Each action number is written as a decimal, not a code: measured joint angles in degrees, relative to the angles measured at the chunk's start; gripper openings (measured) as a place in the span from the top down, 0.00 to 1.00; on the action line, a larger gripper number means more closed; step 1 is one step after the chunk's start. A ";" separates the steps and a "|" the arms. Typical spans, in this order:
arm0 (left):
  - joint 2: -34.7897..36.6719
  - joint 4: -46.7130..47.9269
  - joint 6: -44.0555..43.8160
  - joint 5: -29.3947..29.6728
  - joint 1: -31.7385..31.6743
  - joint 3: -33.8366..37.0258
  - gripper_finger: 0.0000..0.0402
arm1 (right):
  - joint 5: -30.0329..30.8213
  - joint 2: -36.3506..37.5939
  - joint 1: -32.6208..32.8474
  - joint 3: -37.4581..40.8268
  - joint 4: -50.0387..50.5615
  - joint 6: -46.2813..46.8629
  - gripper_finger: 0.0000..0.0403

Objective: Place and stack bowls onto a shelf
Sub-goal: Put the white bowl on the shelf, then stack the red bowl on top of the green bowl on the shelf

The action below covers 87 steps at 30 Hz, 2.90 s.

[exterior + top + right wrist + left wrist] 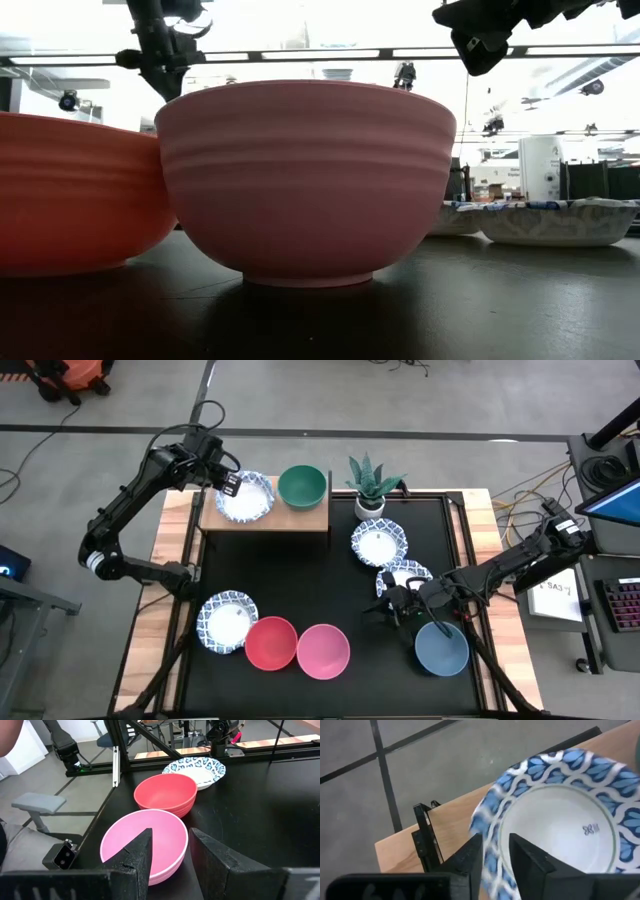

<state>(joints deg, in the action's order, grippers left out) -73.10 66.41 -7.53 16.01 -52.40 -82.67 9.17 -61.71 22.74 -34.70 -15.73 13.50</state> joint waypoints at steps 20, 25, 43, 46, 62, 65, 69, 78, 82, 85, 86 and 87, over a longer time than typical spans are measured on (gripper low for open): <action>10.06 0.17 3.32 -14.06 13.83 11.43 0.80 | 0.00 0.00 0.00 0.00 0.00 2.08 0.71; 12.98 1.34 3.48 -14.06 19.68 13.77 0.81 | 0.01 -0.26 0.00 0.00 -0.10 2.12 0.71; 9.31 2.33 11.39 2.53 21.97 21.11 0.81 | 1.44 -0.33 0.00 0.13 -0.02 3.19 0.71; 7.90 2.27 11.52 5.69 21.92 20.89 0.81 | 1.44 -0.33 0.00 0.27 -0.01 3.17 0.71; 11.83 7.76 -8.46 -21.44 36.22 15.81 0.81 | 1.42 -0.35 0.00 0.66 0.00 4.07 0.71; 12.24 6.23 -15.42 -21.36 45.67 16.83 0.81 | 1.38 -0.35 0.00 0.66 0.02 4.09 0.71; 11.45 -0.49 -21.83 -19.09 59.46 17.81 0.81 | 1.33 -0.35 0.00 0.66 0.38 4.08 0.71; 3.58 -9.98 -32.78 -6.46 80.01 17.97 0.79 | 1.17 -0.35 0.00 0.66 0.42 4.01 0.71; -1.64 -10.03 -33.85 -6.05 81.47 17.99 0.71 | 1.16 -0.35 0.00 0.66 0.44 3.91 0.71; -5.84 -10.12 -31.88 -5.49 81.37 17.99 0.64 | 0.97 -0.35 0.00 0.66 0.42 3.91 0.71; -7.17 -10.15 -30.96 -4.62 81.37 17.99 0.62 | 0.92 -0.35 0.00 0.66 0.43 3.91 0.71; -8.48 -10.25 -30.05 -3.91 81.33 17.99 0.60 | 0.91 -0.35 0.01 0.66 0.44 3.89 0.71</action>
<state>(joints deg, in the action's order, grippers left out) -81.59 56.17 -37.58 12.10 28.92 -64.69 10.08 -62.06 22.75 -34.04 -15.29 17.39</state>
